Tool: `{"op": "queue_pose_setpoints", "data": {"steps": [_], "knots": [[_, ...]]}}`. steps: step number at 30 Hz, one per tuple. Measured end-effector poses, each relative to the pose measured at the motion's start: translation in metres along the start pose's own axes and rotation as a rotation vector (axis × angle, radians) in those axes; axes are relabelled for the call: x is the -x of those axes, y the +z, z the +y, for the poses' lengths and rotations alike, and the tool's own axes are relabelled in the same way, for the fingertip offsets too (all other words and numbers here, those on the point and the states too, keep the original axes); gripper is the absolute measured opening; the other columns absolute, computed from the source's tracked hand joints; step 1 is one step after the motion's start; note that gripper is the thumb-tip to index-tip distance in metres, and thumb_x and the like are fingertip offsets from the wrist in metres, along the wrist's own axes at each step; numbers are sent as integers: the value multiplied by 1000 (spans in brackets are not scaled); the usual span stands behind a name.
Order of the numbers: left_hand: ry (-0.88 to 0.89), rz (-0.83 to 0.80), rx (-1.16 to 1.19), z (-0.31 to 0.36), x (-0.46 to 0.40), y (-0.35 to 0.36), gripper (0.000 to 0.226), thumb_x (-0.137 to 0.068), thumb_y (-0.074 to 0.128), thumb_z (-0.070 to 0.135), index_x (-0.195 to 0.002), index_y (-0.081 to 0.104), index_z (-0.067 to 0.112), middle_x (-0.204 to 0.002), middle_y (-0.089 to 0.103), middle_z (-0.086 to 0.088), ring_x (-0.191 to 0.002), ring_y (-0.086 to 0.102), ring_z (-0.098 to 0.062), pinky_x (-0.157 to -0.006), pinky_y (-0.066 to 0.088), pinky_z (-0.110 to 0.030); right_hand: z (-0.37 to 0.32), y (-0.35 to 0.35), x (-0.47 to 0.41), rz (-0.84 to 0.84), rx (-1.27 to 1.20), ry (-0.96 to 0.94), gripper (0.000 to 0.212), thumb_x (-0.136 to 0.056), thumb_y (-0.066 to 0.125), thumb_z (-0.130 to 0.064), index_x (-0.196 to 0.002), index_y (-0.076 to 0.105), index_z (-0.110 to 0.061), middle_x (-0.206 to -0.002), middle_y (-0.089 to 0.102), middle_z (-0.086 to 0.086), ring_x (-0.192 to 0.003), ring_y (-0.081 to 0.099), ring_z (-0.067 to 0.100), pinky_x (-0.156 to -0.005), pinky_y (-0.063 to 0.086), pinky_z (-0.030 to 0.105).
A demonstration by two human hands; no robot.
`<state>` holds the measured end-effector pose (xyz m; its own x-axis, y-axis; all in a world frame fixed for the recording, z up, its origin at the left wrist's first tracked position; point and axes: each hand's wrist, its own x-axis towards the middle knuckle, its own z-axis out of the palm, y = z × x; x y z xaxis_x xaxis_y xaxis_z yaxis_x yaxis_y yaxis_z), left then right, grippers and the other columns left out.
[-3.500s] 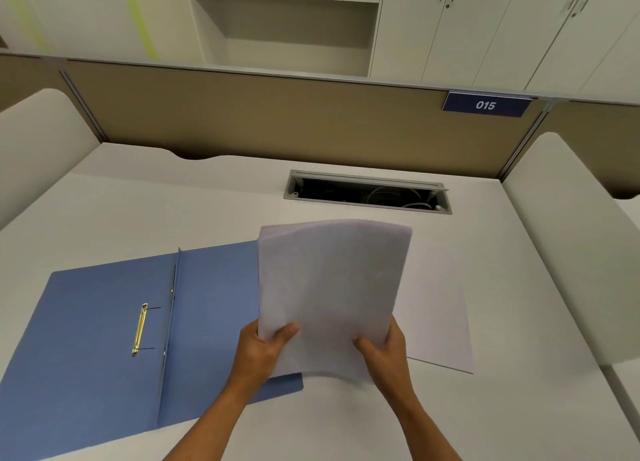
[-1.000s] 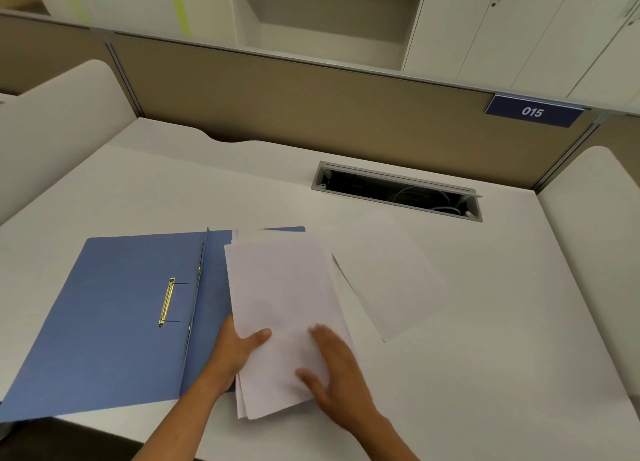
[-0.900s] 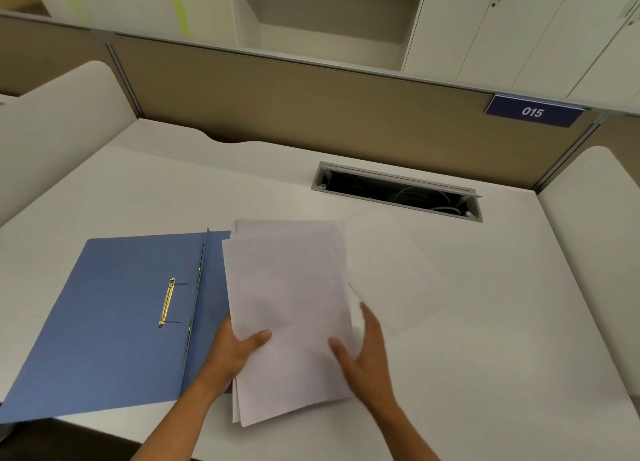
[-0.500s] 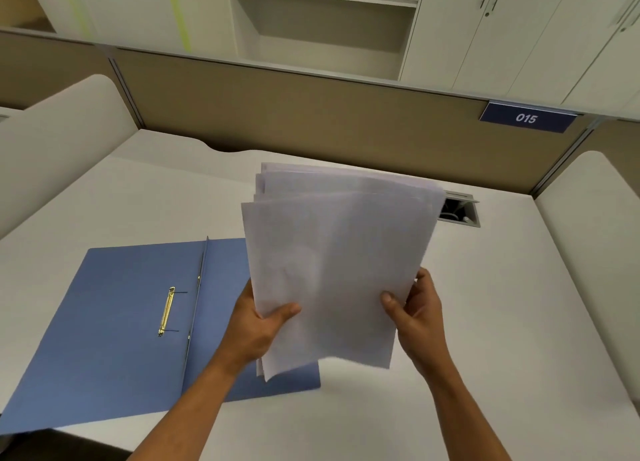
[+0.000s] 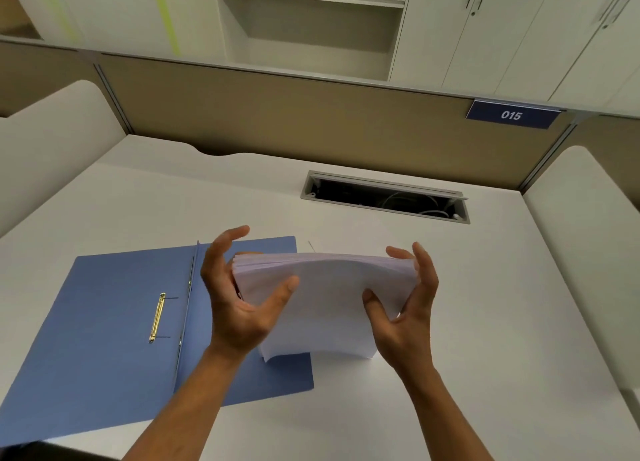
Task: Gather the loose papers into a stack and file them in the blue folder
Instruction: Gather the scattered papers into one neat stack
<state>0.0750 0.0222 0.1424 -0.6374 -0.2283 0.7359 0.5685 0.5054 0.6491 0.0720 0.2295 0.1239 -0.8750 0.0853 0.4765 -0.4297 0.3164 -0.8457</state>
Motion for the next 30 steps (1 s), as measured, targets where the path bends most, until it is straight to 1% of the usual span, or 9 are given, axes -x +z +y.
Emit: {"op": "queue_pose_setpoints", "data": {"steps": [3,5,8,11,14,18,22,24,30], "knots": [[2,-38,-39,-8,3,-2,44,-78,70,27,-114,50,11,-120,50,-8,-117,47,-16,-91,48,-24,3,0,-3,6,67,-84,78,-76,69,-10,-131,30,-51,-131,38,-33,-117,47,5,-92,49,17],[-49,-25,-13,-10,6,-1,36,-80,66,24,-110,51,11,-117,50,-3,-113,49,-15,-85,50,-21,3,-1,-3,24,46,-62,77,-76,68,-9,-129,32,-52,-128,39,-36,-114,49,4,-90,52,19],[-144,28,67,-6,10,2,46,-79,64,22,-119,45,12,-120,48,0,-110,49,-8,-86,46,-13,1,0,0,43,-69,90,84,-76,68,-10,-131,25,-58,-124,38,-42,-111,51,0,-82,53,15],[-306,9,192,-8,22,5,65,-76,66,11,-130,32,26,-123,47,7,-107,52,-7,-82,49,-13,8,3,8,31,-156,209,80,-76,65,-14,-129,27,-61,-120,43,-42,-108,52,-5,-77,53,11],[-509,-22,234,-19,41,5,62,-72,66,13,-123,38,32,-116,53,9,-100,58,-5,-76,51,-14,22,10,22,1,-188,340,69,-75,62,-17,-120,35,-62,-117,53,-25,-104,55,-5,-77,57,15],[-667,-74,251,-31,60,7,60,-67,65,12,-122,46,25,-107,60,2,-97,62,-5,-71,56,-16,38,18,35,-19,-228,460,62,-73,59,-17,-123,39,-46,-119,55,-11,-107,58,12,-74,54,11],[-724,-129,269,-41,62,6,70,-62,73,34,-125,50,16,-106,63,1,-99,63,-10,-73,58,-20,47,19,35,2,-242,499,58,-74,57,-16,-130,45,-24,-118,59,-1,-104,60,20,-74,56,14],[-777,-175,277,-46,62,4,60,-68,78,35,-121,53,23,-102,67,5,-98,64,-9,-73,57,-20,50,19,35,-16,-241,495,55,-75,58,-17,-130,49,-18,-116,62,1,-103,62,20,-76,56,15],[-822,-214,180,-50,65,4,32,-81,68,21,-109,54,30,-99,68,6,-91,65,-7,-69,56,-17,52,13,28,-114,-171,435,38,-81,59,-17,-114,53,-35,-109,65,-10,-99,62,4,-75,55,14]]}}
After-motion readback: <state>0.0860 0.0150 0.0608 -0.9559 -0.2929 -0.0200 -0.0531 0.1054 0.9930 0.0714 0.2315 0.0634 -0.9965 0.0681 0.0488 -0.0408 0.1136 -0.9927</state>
